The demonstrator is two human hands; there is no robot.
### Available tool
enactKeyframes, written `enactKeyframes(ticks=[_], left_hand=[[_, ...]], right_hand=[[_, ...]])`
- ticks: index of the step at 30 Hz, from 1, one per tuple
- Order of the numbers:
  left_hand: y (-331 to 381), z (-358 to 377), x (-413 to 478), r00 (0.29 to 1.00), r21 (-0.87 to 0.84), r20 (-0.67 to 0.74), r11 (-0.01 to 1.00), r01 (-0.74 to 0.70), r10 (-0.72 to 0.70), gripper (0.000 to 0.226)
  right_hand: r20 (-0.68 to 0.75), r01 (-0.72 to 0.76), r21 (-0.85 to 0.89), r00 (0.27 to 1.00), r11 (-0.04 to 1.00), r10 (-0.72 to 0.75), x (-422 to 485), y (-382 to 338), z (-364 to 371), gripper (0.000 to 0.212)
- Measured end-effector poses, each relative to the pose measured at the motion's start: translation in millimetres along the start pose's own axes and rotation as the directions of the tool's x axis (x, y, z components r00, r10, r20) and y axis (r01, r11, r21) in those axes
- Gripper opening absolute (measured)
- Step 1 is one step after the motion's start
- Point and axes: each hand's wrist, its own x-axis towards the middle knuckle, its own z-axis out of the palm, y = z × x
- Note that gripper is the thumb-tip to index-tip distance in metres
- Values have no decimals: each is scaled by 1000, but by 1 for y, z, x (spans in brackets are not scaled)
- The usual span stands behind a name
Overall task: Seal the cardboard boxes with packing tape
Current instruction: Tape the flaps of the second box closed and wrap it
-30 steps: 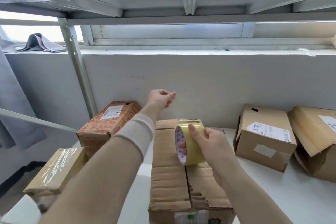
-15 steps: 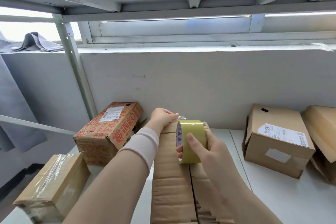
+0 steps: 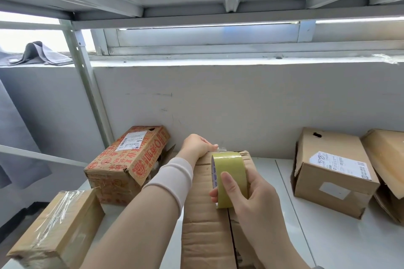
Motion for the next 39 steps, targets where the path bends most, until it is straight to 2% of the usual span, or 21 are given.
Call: enactKeyframes(ticks=[3,8,10,11,14,16,18,21,27,30,33,37,39], left_hand=[[4,-3,-2,994,202,41,975,94,-104,54],[17,-16,-15,960,492,219,869,47,-176,52],[17,-16,-17,960,527,239,850,-3,-145,54],[17,-14,-15,972,496,221,867,-44,-77,48],[13,-8,-16,982,318,6,931,-180,188,4],[10,-8,-24,959,219,11,935,-279,284,17],[8,-9,-35,956,183,115,940,-288,270,37],[5,-10,-44,963,161,142,955,-250,228,48],[4,-9,-48,952,202,157,935,-290,261,30],[1,-14,-48,912,131,206,914,-384,354,1],[-3,-15,-49,893,101,164,893,-438,419,7],[-6,-11,-48,917,162,99,903,-399,387,7],[-6,-10,-48,931,170,79,916,-364,355,9]], right_hand=[[5,6,-16,1000,1000,-6,1,0,1,15],[12,26,-30,1000,999,-26,0,1,1,34],[14,31,-33,999,999,-30,0,2,1,36],[12,35,-32,999,999,-35,1,3,1,36],[12,44,-24,999,999,-44,1,2,-1,25],[15,59,-34,998,998,-58,1,1,-2,13],[14,67,-46,998,997,-66,0,2,-1,10],[36,53,-50,998,997,-51,-2,2,-1,9],[179,14,-155,984,988,14,-6,15,-11,18],[147,37,-198,989,980,-8,-7,16,-13,12],[127,49,-212,992,976,-23,-7,14,-14,11],[130,24,-217,991,976,4,-6,11,-12,12],[109,22,-177,994,984,-3,-5,3,-12,19]])
